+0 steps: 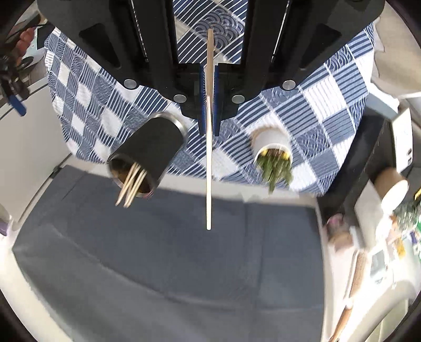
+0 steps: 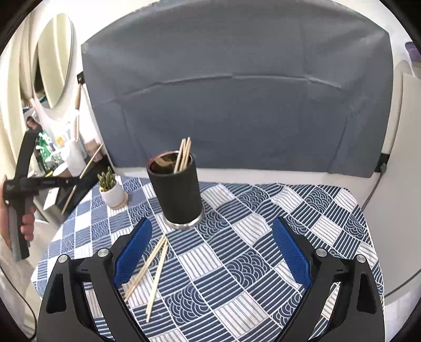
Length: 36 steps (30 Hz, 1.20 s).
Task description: Organize utensils
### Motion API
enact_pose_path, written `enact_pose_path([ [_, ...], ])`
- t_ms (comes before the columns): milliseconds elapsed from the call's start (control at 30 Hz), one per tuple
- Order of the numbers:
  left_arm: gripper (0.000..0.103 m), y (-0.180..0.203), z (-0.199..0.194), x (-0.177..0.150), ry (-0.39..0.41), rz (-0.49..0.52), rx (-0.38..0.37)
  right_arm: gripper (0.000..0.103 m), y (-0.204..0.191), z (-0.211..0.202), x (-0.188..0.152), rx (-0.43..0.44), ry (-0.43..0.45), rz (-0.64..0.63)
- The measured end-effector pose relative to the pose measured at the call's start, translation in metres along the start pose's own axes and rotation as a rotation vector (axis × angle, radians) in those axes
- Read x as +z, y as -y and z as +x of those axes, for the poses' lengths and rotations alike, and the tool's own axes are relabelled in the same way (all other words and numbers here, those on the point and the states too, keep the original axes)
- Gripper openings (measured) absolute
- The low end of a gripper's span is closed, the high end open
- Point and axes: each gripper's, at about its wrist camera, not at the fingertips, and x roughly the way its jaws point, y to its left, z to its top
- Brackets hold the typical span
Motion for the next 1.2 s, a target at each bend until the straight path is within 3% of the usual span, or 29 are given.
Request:
enact_pose_path([
  [233, 0.005, 0.035, 0.006, 0.042, 0.046, 0.040, -0.110, 0.089, 0.016, 0.000, 0.012, -0.037, 0.025, 0.047],
  [533, 0.005, 0.078, 0.063, 0.080, 0.062, 0.098, -0.240, 0.089, 0.048, 0.020, 0.015, -0.095, -0.014, 0.144],
  [767, 0.005, 0.097, 0.083, 0.095, 0.187, 0.101, -0.345, 0.089, 0.053, 0.041, 0.018, -0.115, -0.043, 0.154],
  [867, 0.005, 0.102, 0.101, 0.091, 0.212, 0.121, -0.344, 0.089, 0.054, 0.049, 0.016, -0.098, -0.062, 0.164],
  [1033, 0.005, 0.109, 0.140, 0.079, 0.180, 0.147, -0.329, 0.089, 0.053, 0.066, 0.007, -0.066, -0.114, 0.171],
  [1200, 0.005, 0.117, 0.152, 0.055, 0.212, 0.215, -0.243, 0.089, 0.041, 0.073, 0.004, -0.078, -0.157, 0.096],
])
